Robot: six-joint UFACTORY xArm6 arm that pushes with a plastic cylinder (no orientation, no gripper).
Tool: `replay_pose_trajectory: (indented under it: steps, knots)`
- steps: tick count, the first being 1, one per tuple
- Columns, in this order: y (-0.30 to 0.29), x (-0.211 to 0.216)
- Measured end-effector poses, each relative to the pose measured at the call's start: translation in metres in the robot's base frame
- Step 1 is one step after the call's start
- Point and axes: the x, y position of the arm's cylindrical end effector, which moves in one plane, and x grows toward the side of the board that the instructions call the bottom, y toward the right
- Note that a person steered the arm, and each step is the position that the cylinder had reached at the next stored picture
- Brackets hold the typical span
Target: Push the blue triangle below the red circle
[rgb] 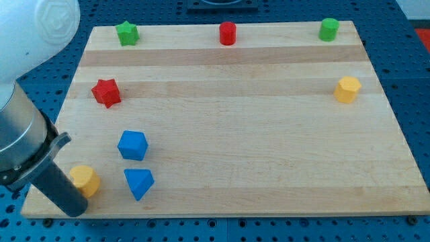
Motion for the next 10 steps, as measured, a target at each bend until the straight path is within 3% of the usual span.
replay_pose_trajectory:
  steps: [5,9,10]
  knots:
    - [0.042,-0.015]
    - [0.143,-0.066]
    - [0.191,-0.077]
